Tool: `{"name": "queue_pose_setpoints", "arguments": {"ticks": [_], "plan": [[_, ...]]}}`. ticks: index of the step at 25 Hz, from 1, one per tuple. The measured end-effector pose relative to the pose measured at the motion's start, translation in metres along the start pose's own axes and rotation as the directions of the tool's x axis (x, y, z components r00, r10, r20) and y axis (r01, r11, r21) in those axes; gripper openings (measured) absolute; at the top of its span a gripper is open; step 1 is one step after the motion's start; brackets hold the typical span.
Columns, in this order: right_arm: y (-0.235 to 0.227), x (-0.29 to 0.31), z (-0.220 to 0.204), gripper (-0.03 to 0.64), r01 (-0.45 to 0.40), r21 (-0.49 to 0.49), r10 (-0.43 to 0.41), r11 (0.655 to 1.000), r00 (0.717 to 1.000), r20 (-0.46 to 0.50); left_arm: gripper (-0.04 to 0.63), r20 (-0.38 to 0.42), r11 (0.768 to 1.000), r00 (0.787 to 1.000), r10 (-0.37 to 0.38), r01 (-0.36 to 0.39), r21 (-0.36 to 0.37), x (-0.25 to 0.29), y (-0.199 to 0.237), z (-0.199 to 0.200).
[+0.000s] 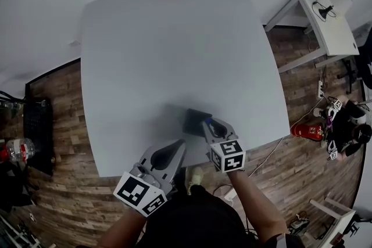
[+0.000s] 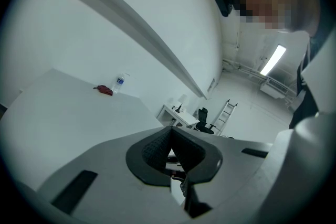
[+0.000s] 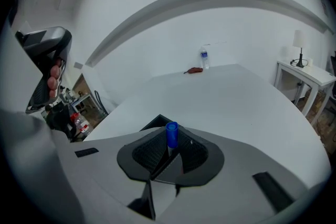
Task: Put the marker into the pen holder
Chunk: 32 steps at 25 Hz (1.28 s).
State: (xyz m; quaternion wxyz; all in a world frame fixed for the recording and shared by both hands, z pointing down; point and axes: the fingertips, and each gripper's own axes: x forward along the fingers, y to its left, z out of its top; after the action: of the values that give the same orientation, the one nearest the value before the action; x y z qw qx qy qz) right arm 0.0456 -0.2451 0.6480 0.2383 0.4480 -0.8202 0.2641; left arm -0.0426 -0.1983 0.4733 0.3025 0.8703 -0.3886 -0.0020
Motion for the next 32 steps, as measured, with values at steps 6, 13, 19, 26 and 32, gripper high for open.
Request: {"name": "queue_pose_setpoints", "arguments": {"ticks": [6,13,19,26,32], "plan": [[-0.002,0.006,-0.003,0.072,0.001,0.005,0.000,1.000,1.000,-0.024,0.005,-0.002,1.000,1.000,0.005,-0.005,-0.006,-0.001,0.004,-0.002],[0.001,0.006,-0.002,0.114,0.001,-0.023,-0.002,1.000,1.000,-0.028,0.005,0.000,1.000,1.000,0.004,-0.004,-0.002,0.000,0.002,-0.002],[-0.004,-0.004,0.012,0.123,0.030,-0.041,-0.029,0.999,0.999,0.013,0.005,0.005,1.000,1.000,-0.007,0.007,0.009,0.000,-0.003,-0.002],[0.002,-0.035,0.040,0.121,-0.001,-0.026,0.004,1.000,0.992,0.129,0.005,0.015,0.999,1.000,-0.019,0.018,0.028,0.001,-0.017,0.000],[0.017,-0.078,0.066,0.071,-0.069,-0.010,0.069,0.998,0.973,0.219,0.005,0.024,0.998,0.999,-0.029,0.027,0.055,0.005,-0.037,-0.001]]}}
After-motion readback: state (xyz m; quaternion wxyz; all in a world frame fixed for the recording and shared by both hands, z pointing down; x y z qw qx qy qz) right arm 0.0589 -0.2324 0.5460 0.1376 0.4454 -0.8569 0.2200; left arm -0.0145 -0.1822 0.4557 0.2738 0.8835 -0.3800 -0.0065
